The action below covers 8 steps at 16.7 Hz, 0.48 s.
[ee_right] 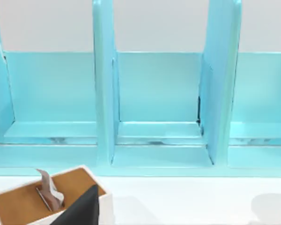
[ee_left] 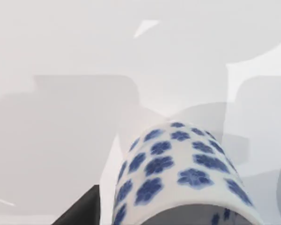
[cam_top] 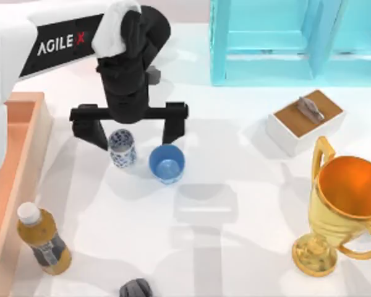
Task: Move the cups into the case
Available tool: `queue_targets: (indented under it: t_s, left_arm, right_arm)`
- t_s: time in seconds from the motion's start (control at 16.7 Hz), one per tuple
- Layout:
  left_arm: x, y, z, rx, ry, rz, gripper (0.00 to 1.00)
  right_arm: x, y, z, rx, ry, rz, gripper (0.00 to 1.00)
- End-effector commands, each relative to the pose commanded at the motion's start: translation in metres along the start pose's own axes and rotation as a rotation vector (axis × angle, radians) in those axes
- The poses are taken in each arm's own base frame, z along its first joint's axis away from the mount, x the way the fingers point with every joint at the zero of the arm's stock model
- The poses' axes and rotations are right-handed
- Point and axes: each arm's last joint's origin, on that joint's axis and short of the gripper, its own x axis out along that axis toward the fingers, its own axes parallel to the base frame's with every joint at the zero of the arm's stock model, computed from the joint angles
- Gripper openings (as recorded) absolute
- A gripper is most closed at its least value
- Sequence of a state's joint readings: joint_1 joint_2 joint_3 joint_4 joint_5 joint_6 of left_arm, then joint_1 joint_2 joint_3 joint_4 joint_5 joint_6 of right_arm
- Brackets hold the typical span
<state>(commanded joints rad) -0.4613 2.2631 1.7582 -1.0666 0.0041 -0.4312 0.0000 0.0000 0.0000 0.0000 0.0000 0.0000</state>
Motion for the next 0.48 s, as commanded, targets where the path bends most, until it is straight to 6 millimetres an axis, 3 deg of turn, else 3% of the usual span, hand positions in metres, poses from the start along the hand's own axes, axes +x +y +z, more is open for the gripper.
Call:
queue_targets:
  t_s: [0.48]
  left_arm:
    - [0.0, 0.0, 0.0, 0.0, 0.0, 0.0, 0.32]
  right_arm:
    - [0.0, 0.0, 0.0, 0.0, 0.0, 0.0, 1.0]
